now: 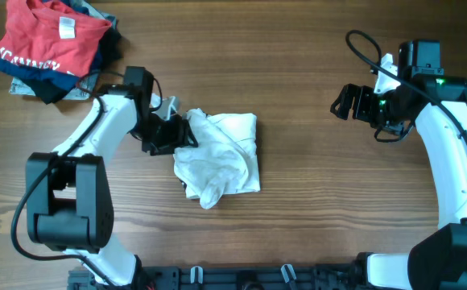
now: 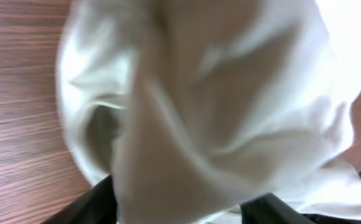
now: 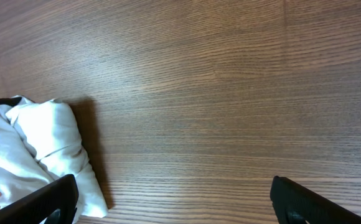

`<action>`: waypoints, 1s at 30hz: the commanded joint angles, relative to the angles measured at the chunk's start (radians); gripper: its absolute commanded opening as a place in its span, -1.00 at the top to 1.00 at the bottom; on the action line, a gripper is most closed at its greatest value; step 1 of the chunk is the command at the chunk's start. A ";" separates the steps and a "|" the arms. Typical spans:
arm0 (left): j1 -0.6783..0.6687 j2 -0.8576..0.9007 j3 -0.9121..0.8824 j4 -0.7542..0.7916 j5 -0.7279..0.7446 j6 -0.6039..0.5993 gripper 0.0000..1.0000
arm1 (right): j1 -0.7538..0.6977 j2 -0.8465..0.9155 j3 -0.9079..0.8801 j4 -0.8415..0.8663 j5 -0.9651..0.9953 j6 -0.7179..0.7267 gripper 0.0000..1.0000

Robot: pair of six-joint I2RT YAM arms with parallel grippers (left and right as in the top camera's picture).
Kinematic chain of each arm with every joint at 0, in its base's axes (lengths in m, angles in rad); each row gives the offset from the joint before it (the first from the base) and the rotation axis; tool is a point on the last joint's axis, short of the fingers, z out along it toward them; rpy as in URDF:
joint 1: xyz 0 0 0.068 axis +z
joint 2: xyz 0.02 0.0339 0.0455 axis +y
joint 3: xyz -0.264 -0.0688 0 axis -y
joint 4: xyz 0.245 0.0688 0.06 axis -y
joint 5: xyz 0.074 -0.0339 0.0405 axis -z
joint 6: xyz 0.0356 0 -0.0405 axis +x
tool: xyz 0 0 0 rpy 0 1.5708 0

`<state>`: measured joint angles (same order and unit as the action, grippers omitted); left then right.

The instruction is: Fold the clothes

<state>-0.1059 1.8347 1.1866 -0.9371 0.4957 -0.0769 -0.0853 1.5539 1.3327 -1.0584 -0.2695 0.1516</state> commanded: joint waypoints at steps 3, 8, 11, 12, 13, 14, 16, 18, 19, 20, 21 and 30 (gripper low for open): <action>-0.046 0.005 0.005 0.013 0.122 0.010 0.92 | 0.001 0.004 0.000 -0.002 -0.018 -0.018 -0.99; -0.055 -0.052 0.079 0.002 0.255 -0.067 0.92 | 0.001 0.004 0.000 -0.002 -0.018 -0.019 -1.00; -0.068 -0.089 0.093 0.020 0.256 -0.158 0.92 | 0.001 0.004 0.000 -0.001 -0.018 -0.019 -0.99; -0.074 -0.092 0.093 0.032 0.257 -0.197 0.92 | 0.001 0.004 0.000 -0.001 -0.018 -0.019 -0.99; -0.080 -0.092 0.093 0.042 0.260 -0.220 0.92 | 0.001 0.004 0.000 0.000 -0.018 -0.018 -0.99; -0.090 -0.092 0.093 0.066 0.268 -0.254 0.92 | 0.001 0.004 0.000 0.000 -0.019 -0.018 -0.99; -0.116 -0.092 0.093 0.133 0.301 -0.311 0.92 | 0.001 0.004 0.000 0.000 -0.021 -0.018 -0.99; -0.161 -0.092 0.093 0.217 0.304 -0.433 0.92 | 0.001 0.004 0.000 -0.001 -0.021 -0.018 -0.99; -0.186 -0.092 0.093 0.251 0.304 -0.466 0.92 | 0.001 0.004 0.000 0.000 -0.021 -0.018 -1.00; -0.204 -0.092 0.093 0.274 0.303 -0.486 0.92 | 0.001 0.004 0.000 0.000 -0.021 -0.018 -0.99; -0.223 -0.091 0.093 0.297 0.296 -0.504 0.92 | 0.001 0.004 0.000 0.000 -0.021 -0.018 -1.00; -0.410 -0.080 0.093 0.407 -0.109 -0.691 0.51 | 0.001 0.004 0.000 -0.001 -0.036 -0.018 -0.99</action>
<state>-0.4763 1.7576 1.2671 -0.5350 0.5652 -0.6853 -0.0849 1.5539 1.3327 -1.0595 -0.2699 0.1516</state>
